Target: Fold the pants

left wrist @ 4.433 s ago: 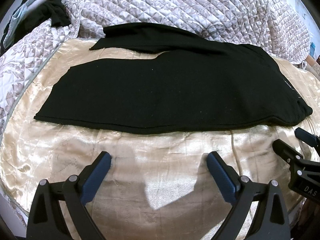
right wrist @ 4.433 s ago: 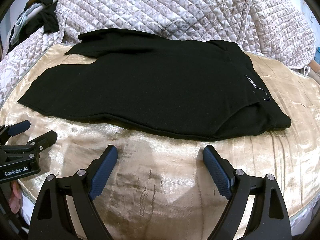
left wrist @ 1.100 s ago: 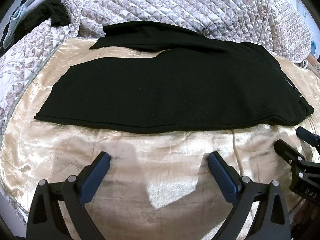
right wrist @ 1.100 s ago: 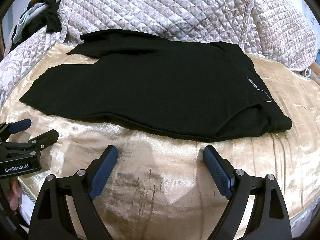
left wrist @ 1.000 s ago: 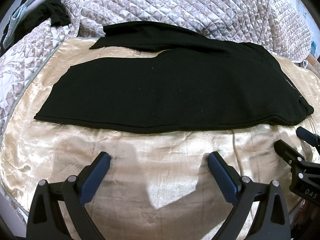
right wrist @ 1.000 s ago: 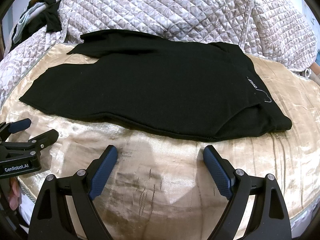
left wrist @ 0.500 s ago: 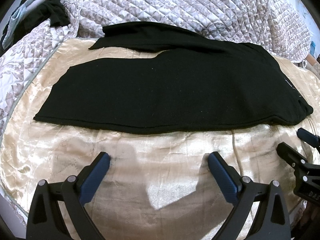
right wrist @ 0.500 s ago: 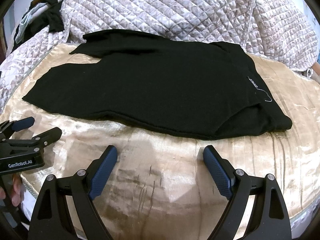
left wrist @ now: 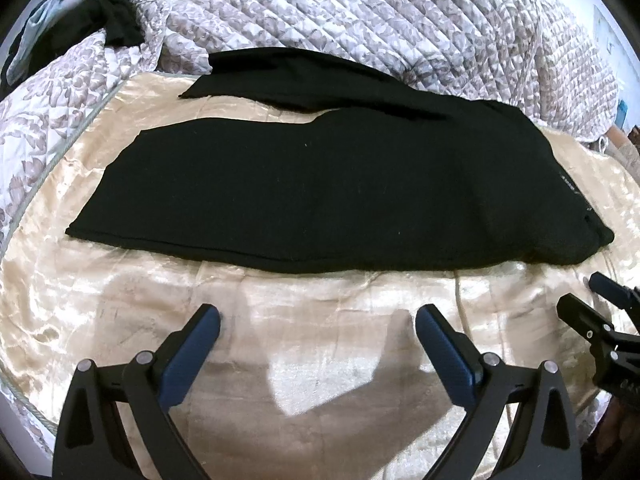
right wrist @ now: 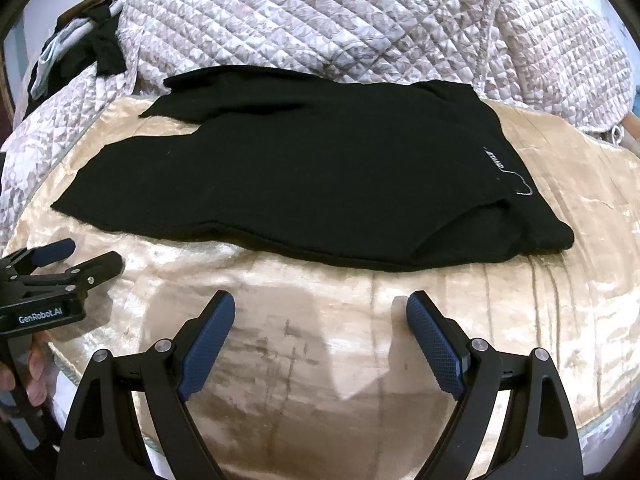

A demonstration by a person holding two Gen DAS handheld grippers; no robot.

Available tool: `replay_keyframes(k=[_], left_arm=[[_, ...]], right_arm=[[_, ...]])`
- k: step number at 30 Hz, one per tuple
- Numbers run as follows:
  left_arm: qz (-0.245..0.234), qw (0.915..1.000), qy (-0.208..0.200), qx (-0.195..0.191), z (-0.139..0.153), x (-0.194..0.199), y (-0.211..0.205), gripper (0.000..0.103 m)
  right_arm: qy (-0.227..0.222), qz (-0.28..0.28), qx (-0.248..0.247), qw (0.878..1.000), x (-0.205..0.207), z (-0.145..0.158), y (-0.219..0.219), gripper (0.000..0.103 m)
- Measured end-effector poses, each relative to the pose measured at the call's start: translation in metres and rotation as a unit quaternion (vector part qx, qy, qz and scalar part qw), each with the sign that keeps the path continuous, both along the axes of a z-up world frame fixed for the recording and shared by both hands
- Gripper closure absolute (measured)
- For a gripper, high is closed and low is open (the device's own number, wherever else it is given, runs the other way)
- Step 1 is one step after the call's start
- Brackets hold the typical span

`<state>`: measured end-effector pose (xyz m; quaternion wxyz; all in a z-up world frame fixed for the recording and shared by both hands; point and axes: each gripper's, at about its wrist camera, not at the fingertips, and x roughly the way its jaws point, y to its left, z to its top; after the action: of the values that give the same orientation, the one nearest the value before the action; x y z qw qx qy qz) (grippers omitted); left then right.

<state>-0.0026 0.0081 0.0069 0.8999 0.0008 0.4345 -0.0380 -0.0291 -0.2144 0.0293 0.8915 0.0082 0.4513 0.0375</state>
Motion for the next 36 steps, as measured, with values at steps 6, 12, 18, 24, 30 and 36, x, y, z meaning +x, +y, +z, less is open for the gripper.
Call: replay_keyframes(k=[6, 12, 18, 24, 30, 36], left_arm=[[0.016, 0.9995, -0.016, -0.022, 0.011, -0.001, 0.019, 0.003], [0.059, 0.9967, -0.029, -0.047, 0.019, 0.003, 0.053, 0.003], [0.116, 0.9887, -0.019, -0.094, 0.014, 0.013, 0.098, 0.003], [0.133, 0.9803, -0.020, -0.144, 0.003, 0.025, 0.119, 0.005], [0.128, 0.9824, -0.035, -0.132, 0.000, 0.048, 0.111, 0.007], [0.153, 0.9777, -0.035, -0.139, 0.000, 0.061, 0.117, 0.034]], right_arm=[[0.004, -0.025, 0.032, 0.999, 0.000, 0.003, -0.025, 0.015], [0.005, -0.069, 0.074, 0.995, 0.004, 0.009, -0.052, 0.015], [0.010, -0.120, 0.120, 0.985, 0.011, 0.007, -0.084, 0.015], [-0.010, -0.149, 0.172, 0.974, 0.025, 0.005, -0.107, 0.015], [-0.029, -0.182, 0.240, 0.953, 0.042, -0.002, -0.135, 0.021], [-0.038, -0.208, 0.285, 0.935, 0.048, -0.010, -0.155, 0.044]])
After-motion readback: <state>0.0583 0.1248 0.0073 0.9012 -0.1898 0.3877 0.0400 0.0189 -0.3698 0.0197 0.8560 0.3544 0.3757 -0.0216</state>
